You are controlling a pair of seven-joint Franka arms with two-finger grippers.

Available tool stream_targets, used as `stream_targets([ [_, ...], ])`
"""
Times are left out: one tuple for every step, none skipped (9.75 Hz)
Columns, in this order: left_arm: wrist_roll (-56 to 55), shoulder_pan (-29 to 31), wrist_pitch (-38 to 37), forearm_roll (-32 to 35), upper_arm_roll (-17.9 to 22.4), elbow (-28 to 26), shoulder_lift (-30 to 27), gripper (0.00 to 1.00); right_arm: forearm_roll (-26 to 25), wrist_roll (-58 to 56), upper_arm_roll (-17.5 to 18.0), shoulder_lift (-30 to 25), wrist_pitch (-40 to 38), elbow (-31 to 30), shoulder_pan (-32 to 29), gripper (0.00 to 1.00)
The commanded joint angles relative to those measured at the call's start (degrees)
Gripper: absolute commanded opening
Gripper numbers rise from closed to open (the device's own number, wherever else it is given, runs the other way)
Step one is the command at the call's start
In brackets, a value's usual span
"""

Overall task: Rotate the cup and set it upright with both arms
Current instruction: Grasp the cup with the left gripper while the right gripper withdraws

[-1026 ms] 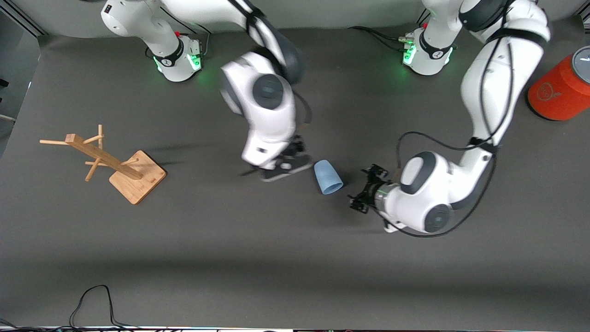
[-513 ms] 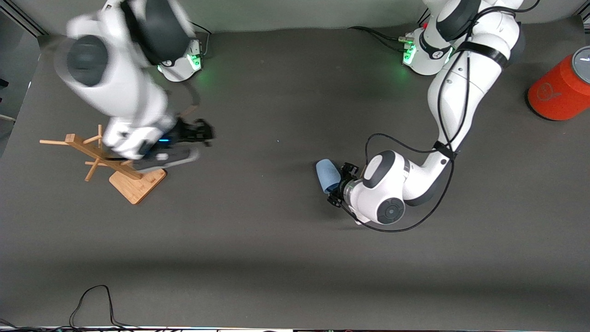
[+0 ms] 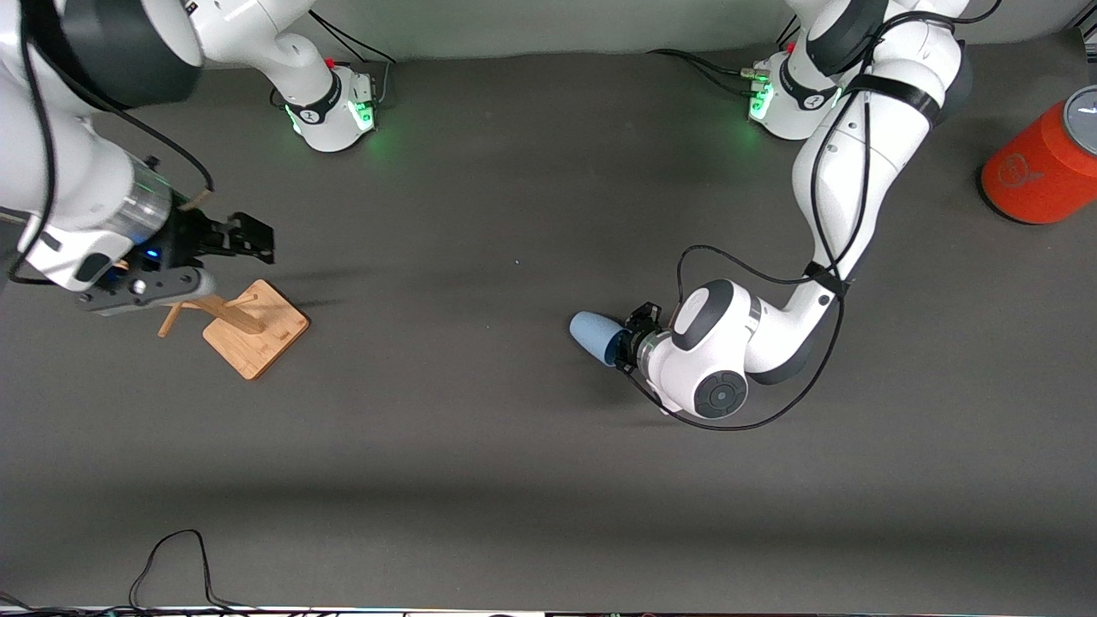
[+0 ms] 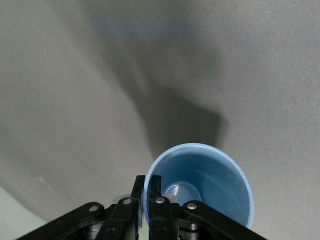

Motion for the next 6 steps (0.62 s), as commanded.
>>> stream_targets([
  [-5.3, -1.0, -3.1, -1.1, -0.7, 3.5, -1.0, 0.00, -0.8, -3.9, 10.2, -4.7, 0.8, -4.2, -13.3, 1.00],
  [-11.2, -2.5, -2.4, -0.3, -0.7, 4.9, -1.3, 0.00, -0.7, -4.0, 14.6, -4.4, 0.8, -4.1, -18.3, 1.00],
  [-19.3, -5.6, -2.6, 3.5, -0.1, 7.8, -1.3, 0.00, 0.7, -4.1, 18.1, -4.4, 0.9, -4.2, -22.9, 1.00],
  [-28.8, -6.7, -2.5, 10.0, -0.3, 8.3, -1.9, 0.00, 2.1, -4.1, 18.6, -4.7, 0.8, -4.3, -23.5, 1.00],
  [-39.1, -8.7, -2.4, 16.6, -0.3, 8.4, -2.7, 0.00, 2.2, -3.4, 18.6, -4.7, 0.7, -4.3, -23.1, 1.00],
  [-48.1, -11.0, -3.1, 23.9, -0.3, 8.4, -3.1, 0.00, 2.0, -3.3, 17.1, -4.8, 0.4, -4.4, -21.2, 1.00],
])
